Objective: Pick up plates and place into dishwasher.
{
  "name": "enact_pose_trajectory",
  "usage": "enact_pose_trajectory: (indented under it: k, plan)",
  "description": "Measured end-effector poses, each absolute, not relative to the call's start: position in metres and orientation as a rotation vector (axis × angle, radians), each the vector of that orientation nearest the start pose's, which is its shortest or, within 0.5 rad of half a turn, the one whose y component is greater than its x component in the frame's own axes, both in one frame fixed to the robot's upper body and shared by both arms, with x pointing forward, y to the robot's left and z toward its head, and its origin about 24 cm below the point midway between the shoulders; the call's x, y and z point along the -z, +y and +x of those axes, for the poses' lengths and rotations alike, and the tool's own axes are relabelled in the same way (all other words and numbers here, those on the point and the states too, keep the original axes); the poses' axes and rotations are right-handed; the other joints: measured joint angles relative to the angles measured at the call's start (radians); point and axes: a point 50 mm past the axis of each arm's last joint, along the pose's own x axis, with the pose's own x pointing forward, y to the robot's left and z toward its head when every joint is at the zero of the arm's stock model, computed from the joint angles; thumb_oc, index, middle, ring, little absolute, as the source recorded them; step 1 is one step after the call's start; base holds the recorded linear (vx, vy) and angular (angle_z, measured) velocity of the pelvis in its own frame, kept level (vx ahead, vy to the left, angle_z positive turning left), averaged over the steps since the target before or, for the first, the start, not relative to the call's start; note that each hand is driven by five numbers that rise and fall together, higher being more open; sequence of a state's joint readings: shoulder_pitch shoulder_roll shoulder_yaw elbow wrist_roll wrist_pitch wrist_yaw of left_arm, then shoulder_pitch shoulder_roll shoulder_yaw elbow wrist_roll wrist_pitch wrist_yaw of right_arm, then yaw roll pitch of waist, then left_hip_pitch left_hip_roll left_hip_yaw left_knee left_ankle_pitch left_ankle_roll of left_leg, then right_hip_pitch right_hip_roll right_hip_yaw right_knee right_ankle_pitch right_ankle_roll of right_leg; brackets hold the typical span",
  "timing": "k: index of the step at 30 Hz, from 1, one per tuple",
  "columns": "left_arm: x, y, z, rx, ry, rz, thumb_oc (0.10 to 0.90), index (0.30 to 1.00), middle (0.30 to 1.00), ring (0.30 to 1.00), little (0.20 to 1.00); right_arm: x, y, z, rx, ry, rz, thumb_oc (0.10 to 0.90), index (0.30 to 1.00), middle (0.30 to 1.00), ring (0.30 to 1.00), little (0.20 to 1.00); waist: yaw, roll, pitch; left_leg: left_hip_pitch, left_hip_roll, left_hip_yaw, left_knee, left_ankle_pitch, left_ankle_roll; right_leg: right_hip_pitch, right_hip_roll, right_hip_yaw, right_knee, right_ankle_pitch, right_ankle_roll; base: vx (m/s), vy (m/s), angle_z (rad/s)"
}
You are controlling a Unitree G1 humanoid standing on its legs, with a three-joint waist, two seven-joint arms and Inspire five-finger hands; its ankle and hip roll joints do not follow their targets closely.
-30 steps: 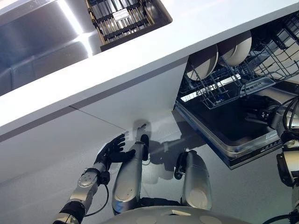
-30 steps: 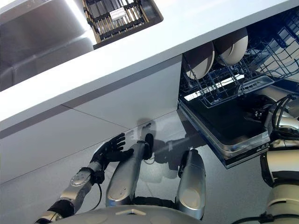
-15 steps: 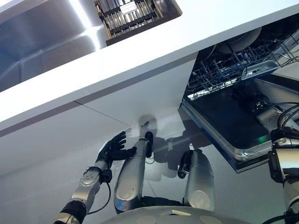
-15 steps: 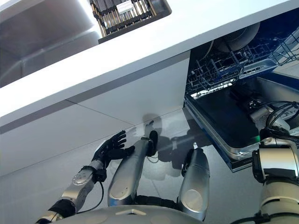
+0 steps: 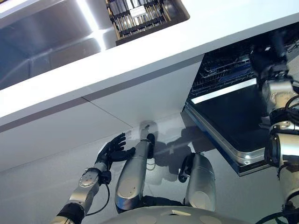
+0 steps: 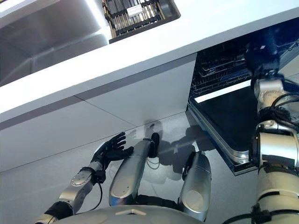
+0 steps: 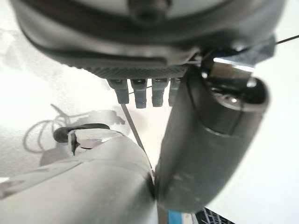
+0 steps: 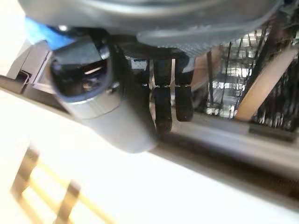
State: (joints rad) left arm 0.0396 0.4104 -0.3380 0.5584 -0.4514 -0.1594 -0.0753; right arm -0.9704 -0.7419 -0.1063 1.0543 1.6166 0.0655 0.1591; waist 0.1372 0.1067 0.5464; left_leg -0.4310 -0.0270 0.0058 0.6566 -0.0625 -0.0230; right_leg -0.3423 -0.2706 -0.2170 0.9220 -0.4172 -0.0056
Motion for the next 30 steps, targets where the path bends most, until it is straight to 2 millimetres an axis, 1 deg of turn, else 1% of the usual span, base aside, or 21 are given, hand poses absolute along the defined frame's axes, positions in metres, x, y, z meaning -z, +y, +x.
enact_pose_trajectory:
  k: [6,9,14,15,17,18,19,20,21,22,23,24,25,27,28,30]
  plan:
    - [0.073,0.212,0.197,0.138,0.523,0.041,0.8,0.9,0.9,0.9,0.9,-0.213,-0.348,0.366,0.194,-0.362,1.084,0.1,0.3,0.3,0.3,0.2,0.002,-0.001,0.0,0.001,0.003,0.002,0.006,-0.007,0.001,0.002,0.002,0.001,-0.007,-0.001,0.001,-0.05,-0.011,-0.02]
    - [0.073,0.213,0.197,0.134,0.523,0.044,0.8,0.9,0.9,0.9,0.9,-0.212,-0.353,0.364,0.235,-0.335,1.05,0.1,0.3,0.3,0.3,0.2,-0.001,0.0,-0.001,0.001,0.01,0.003,0.037,-0.029,0.008,0.008,0.01,0.009,-0.004,-0.002,0.003,-0.03,0.019,-0.11]
    - [0.073,0.216,0.197,0.131,0.525,0.058,0.8,0.9,0.9,0.9,0.9,-0.212,-0.368,0.355,0.277,-0.318,1.005,0.1,0.3,0.3,0.3,0.2,-0.026,-0.004,-0.002,0.013,0.013,0.018,0.051,-0.049,0.023,0.029,0.016,0.019,-0.02,-0.004,0.008,-0.01,0.019,-0.05]
    - [0.074,0.216,0.196,0.13,0.527,0.065,0.8,0.9,0.9,0.9,0.9,-0.207,-0.371,0.353,0.293,-0.307,0.991,0.1,0.3,0.3,0.3,0.2,-0.028,-0.007,-0.003,0.018,0.024,0.024,0.059,-0.059,0.026,0.036,0.024,0.025,-0.023,-0.004,0.008,-0.04,0.028,-0.13]
    - [0.073,0.219,0.197,0.136,0.526,0.084,0.8,0.9,0.9,0.9,0.9,-0.198,-0.375,0.349,0.319,-0.281,0.951,0.1,0.3,0.3,0.3,0.2,-0.029,-0.018,-0.009,0.023,0.029,0.03,0.057,-0.063,0.025,0.036,0.033,0.037,-0.033,-0.001,0.011,-0.04,0.026,-0.16]
    - [0.071,0.22,0.199,0.14,0.522,0.094,0.8,0.9,0.9,0.9,0.9,-0.188,-0.383,0.342,0.35,-0.261,0.904,0.1,0.3,0.3,0.3,0.2,-0.037,-0.025,-0.011,0.028,0.03,0.033,0.056,-0.066,0.027,0.037,0.041,0.048,-0.038,0.0,0.013,-0.04,0.024,-0.09]
    - [0.071,0.22,0.199,0.14,0.521,0.094,0.8,0.9,0.9,0.9,0.9,-0.184,-0.385,0.339,0.366,-0.25,0.886,0.1,0.3,0.3,0.3,0.2,-0.036,-0.026,-0.012,0.029,0.03,0.034,0.055,-0.068,0.027,0.043,0.042,0.049,-0.042,0.0,0.013,-0.06,0.026,-0.12]
    - [0.071,0.219,0.199,0.142,0.522,0.095,0.8,0.9,0.9,0.9,0.9,-0.178,-0.388,0.336,0.385,-0.234,0.857,0.207,0.392,0.392,0.392,0.307,-0.04,-0.027,-0.011,0.034,0.036,0.043,0.055,-0.072,0.028,0.043,0.048,0.057,-0.05,0.006,0.021,-0.07,0.014,-0.3]
    - [0.07,0.219,0.201,0.143,0.52,0.096,0.8,0.9,0.9,0.9,0.9,-0.17,-0.391,0.33,0.398,-0.211,0.814,0.221,0.404,0.404,0.404,0.321,-0.044,-0.029,-0.012,0.04,0.046,0.056,0.054,-0.078,0.029,0.043,0.058,0.072,-0.062,0.014,0.026,-0.07,0.013,-0.32]
    - [0.071,0.22,0.2,0.143,0.525,0.097,0.8,0.9,0.9,0.9,0.9,-0.164,-0.392,0.325,0.404,-0.2,0.777,0.196,0.382,0.382,0.382,0.296,-0.054,-0.03,-0.012,0.044,0.048,0.057,0.05,-0.079,0.03,0.05,0.063,0.073,-0.073,0.018,0.027,-0.05,0.001,-0.24]
    - [0.072,0.22,0.199,0.142,0.53,0.097,0.8,0.9,0.9,0.9,0.9,-0.158,-0.395,0.32,0.411,-0.2,0.753,0.235,0.415,0.415,0.415,0.335,-0.066,-0.033,-0.012,0.046,0.055,0.062,0.046,-0.081,0.033,0.056,0.071,0.076,-0.087,0.025,0.036,-0.01,-0.003,-0.19]
    - [0.07,0.22,0.202,0.143,0.521,0.099,0.8,0.9,0.9,0.9,0.9,-0.152,-0.396,0.315,0.415,-0.203,0.734,0.8,0.9,0.9,0.9,0.9,-0.073,-0.041,-0.013,0.054,0.061,0.073,0.036,-0.082,0.033,0.056,0.076,0.085,-0.1,0.035,0.038,0.0,-0.007,-0.21]
    - [0.071,0.22,0.2,0.141,0.527,0.098,0.8,0.9,0.9,0.9,0.9,-0.151,-0.396,0.313,0.415,-0.206,0.726,0.8,0.9,0.9,0.9,0.9,-0.076,-0.045,-0.014,0.058,0.063,0.076,0.031,-0.082,0.033,0.058,0.079,0.088,-0.108,0.039,0.038,0.0,-0.011,-0.27]
    - [0.073,0.222,0.199,0.136,0.536,0.1,0.8,0.9,0.9,0.9,0.9,-0.142,-0.399,0.3,0.426,-0.245,0.659,0.8,0.9,0.9,0.9,0.9,-0.104,-0.057,-0.017,0.085,0.074,0.089,0.011,-0.081,0.031,0.08,0.093,0.101,-0.14,0.054,0.044,-0.02,-0.011,-0.22]
    - [0.074,0.223,0.198,0.13,0.545,0.102,0.8,0.9,0.9,0.9,0.9,-0.139,-0.398,0.295,0.421,-0.264,0.621,0.8,0.9,0.9,0.9,0.9,-0.111,-0.066,-0.023,0.096,0.078,0.095,-0.002,-0.082,0.031,0.092,0.098,0.104,-0.155,0.055,0.044,-0.02,-0.011,-0.21]
    - [0.076,0.229,0.196,0.106,0.559,0.103,0.8,0.9,0.9,0.9,0.9,-0.131,-0.393,0.283,0.412,-0.291,0.546,0.8,0.9,0.9,0.9,0.9,-0.143,-0.097,-0.046,0.117,0.081,0.108,-0.022,-0.081,0.027,0.097,0.105,0.119,-0.172,0.06,0.045,0.0,-0.01,-0.21]
